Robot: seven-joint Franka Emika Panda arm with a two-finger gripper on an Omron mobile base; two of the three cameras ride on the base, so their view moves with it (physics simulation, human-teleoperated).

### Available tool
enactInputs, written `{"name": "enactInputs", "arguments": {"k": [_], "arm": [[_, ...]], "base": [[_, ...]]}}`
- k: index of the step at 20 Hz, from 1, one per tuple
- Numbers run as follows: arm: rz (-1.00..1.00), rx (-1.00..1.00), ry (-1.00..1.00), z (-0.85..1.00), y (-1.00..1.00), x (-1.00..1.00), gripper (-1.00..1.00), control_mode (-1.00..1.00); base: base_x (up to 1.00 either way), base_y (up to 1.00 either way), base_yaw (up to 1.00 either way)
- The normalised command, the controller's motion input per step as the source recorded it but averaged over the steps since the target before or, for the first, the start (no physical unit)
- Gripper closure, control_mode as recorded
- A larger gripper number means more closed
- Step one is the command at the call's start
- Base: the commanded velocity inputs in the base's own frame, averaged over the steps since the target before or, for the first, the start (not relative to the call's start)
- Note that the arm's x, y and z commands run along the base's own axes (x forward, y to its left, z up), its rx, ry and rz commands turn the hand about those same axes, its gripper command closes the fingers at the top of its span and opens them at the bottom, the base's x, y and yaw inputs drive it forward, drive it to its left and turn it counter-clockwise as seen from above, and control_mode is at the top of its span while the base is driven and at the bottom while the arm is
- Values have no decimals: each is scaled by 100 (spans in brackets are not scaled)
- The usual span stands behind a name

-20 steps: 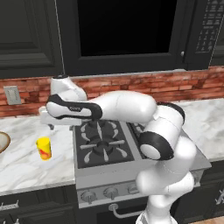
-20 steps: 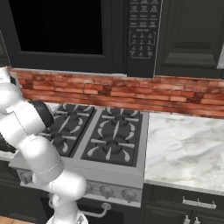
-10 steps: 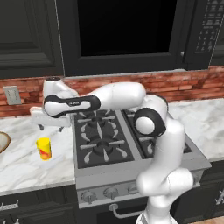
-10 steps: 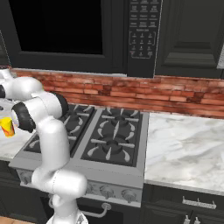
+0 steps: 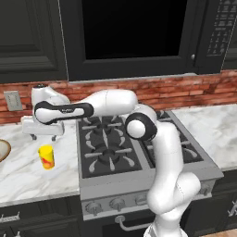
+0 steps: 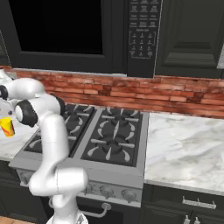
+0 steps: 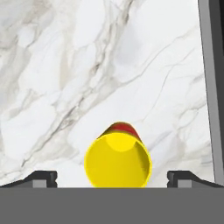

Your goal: Pick the cup and bowl from the counter and place them on the counter next to the sink.

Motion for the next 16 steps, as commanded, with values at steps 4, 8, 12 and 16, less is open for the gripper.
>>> {"name": "enactInputs", "arguments": {"k": [4, 8, 12, 16], "arm": [[-2, 0, 1, 2, -1, 2, -100, -100], [-1, 0, 0, 2, -10, -11, -100, -100], [-1, 0, 0, -13, -17, -18, -100, -100], [-1, 0, 0, -5, -24, -19, -100, -100]], "base": [[0, 0, 0], [0, 0, 0], [0, 0, 0], [0, 0, 0]]}}
